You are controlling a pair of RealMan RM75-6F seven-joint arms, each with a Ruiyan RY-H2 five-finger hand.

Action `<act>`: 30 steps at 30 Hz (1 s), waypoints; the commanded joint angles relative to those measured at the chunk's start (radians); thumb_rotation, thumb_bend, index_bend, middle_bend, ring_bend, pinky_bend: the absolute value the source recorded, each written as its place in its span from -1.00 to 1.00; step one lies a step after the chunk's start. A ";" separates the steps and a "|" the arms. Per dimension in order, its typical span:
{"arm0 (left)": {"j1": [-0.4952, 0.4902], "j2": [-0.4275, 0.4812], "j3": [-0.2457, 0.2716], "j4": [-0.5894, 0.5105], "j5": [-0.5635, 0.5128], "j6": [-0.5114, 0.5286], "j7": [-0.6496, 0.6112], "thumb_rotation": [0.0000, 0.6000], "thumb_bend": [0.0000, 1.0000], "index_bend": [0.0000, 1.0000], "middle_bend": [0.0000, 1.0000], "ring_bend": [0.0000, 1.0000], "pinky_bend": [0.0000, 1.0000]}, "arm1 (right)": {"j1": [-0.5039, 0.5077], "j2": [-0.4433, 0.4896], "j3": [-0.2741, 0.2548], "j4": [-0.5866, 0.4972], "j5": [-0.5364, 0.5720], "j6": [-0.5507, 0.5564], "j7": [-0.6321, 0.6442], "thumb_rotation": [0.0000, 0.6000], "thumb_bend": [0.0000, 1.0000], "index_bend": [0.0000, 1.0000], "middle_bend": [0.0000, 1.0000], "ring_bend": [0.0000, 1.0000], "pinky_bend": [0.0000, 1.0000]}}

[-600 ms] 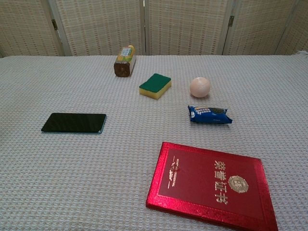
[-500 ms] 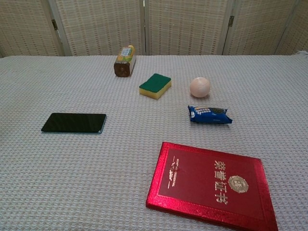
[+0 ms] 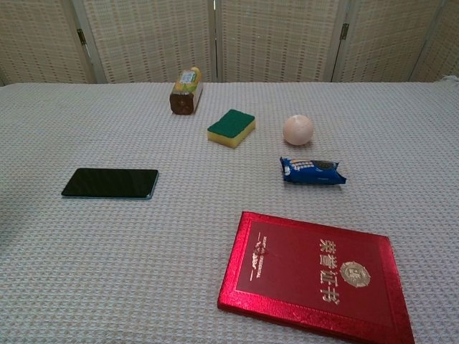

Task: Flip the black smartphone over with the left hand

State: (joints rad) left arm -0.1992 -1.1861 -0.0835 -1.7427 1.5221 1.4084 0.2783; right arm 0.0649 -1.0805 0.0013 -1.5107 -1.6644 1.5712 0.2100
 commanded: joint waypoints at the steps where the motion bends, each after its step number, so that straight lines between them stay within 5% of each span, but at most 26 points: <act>1: -0.062 -0.009 -0.020 -0.013 0.012 -0.069 0.038 1.00 -0.58 -0.49 -0.62 -0.69 -0.59 | 0.002 0.004 0.000 -0.003 -0.004 0.001 -0.003 1.00 -0.78 -0.77 -0.63 -0.79 -0.83; 15: -0.285 -0.204 -0.089 0.041 -0.284 -0.363 0.345 1.00 -0.58 -0.57 -0.62 -0.69 -0.60 | -0.001 0.000 -0.007 0.005 -0.011 0.005 0.010 1.00 -0.78 -0.77 -0.63 -0.79 -0.83; 30: -0.427 -0.407 -0.123 0.208 -0.601 -0.393 0.514 1.00 -0.58 -0.53 -0.62 -0.69 -0.60 | 0.008 -0.006 -0.002 0.023 0.007 -0.015 0.030 1.00 -0.78 -0.77 -0.63 -0.79 -0.83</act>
State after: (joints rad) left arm -0.6070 -1.5693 -0.1999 -1.5575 0.9536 1.0103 0.7715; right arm 0.0723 -1.0864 -0.0011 -1.4877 -1.6575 1.5571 0.2399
